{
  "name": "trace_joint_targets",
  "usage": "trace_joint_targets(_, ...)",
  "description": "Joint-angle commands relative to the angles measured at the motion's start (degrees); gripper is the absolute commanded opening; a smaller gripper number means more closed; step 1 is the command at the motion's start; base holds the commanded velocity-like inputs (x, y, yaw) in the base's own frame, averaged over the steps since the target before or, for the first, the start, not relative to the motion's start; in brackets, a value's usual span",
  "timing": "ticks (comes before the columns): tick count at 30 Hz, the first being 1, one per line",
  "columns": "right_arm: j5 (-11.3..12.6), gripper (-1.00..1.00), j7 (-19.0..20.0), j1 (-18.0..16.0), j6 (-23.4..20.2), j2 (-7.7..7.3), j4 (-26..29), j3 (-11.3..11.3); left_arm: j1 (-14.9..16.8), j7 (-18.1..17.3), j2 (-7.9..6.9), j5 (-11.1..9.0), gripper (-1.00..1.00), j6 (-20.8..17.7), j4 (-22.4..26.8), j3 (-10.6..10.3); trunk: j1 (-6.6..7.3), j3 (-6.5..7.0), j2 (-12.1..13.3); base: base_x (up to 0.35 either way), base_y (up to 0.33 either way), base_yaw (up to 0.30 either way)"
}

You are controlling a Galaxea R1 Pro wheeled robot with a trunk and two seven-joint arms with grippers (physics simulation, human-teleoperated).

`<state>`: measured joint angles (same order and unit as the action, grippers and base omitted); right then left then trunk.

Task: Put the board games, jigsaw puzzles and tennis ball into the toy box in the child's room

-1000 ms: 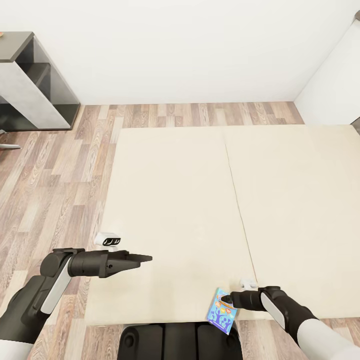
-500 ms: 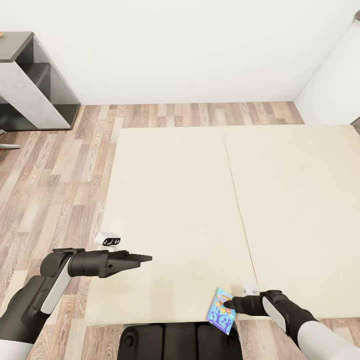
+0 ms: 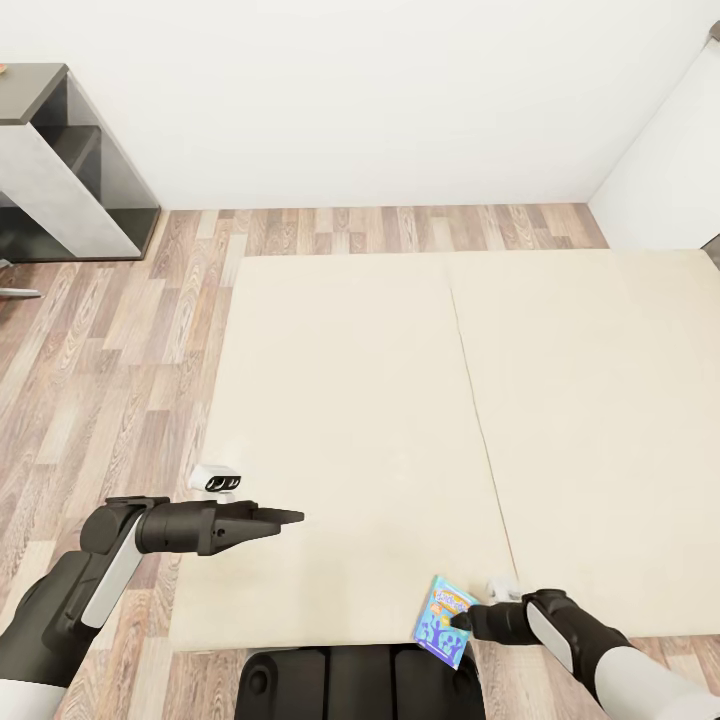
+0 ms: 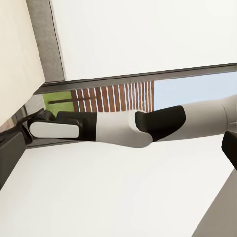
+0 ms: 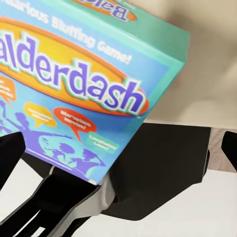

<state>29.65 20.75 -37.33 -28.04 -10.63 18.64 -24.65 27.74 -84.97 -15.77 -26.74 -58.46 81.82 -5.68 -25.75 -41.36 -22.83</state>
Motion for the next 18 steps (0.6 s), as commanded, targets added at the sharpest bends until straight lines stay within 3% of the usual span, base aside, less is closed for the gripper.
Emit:
trace_joint_targets(1, 0.1, 1.0, 0.1, 0.0, -0.2, 0.0, 0.1, -0.2, 0.0, -0.1, -0.05, -0.2, 1.0, -0.6, 0.0, -0.1, -0.03, -0.06, -0.1, 0.0, 0.0, 0.0)
trace_joint_targets(18, 0.0, 1.0, 0.4, 0.0, 0.2, 0.39, 0.5, -0.2, 0.0, -0.2, -0.05, -0.2, 1.0, -0.6, 0.0, 0.0, -0.03, -0.06, -0.1, 0.0, 0.0, 0.0)
